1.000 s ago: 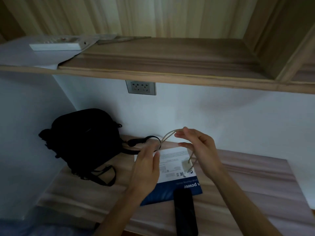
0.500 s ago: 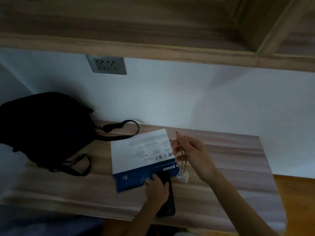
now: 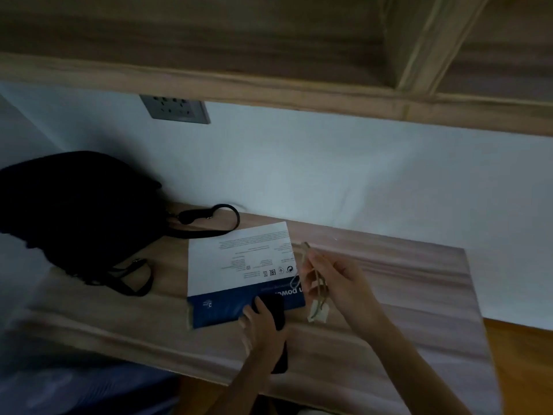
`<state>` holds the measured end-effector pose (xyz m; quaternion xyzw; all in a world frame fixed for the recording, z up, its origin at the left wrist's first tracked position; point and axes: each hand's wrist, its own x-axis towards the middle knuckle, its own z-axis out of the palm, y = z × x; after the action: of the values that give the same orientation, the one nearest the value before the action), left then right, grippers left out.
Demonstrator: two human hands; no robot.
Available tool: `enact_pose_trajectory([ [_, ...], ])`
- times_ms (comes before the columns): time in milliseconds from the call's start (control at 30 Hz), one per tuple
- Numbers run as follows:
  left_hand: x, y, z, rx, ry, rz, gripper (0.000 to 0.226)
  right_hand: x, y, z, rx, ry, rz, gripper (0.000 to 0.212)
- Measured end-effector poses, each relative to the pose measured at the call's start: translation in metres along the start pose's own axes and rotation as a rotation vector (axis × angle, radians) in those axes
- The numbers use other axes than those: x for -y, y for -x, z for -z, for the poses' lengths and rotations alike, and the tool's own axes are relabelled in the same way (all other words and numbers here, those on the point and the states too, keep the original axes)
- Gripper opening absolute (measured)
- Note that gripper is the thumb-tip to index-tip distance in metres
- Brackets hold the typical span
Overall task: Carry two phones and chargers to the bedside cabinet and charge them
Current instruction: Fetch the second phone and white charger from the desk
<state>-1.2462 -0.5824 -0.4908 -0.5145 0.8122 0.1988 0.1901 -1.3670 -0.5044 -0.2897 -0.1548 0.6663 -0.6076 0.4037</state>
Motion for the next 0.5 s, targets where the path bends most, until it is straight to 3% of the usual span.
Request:
enact_pose_trajectory([
  [300, 0.032, 0.006, 0.072, -0.141, 0.970, 0.032, 0.077, 0.019, 0.000, -0.019, 0.250, 0.129, 0.110, 0.040],
  [500, 0.059, 0.037, 0.139, -0.242, 1.404, 0.023, 0.054, 0.042, 0.013, -0.040, 0.302, 0.030, 0.249, 0.035],
])
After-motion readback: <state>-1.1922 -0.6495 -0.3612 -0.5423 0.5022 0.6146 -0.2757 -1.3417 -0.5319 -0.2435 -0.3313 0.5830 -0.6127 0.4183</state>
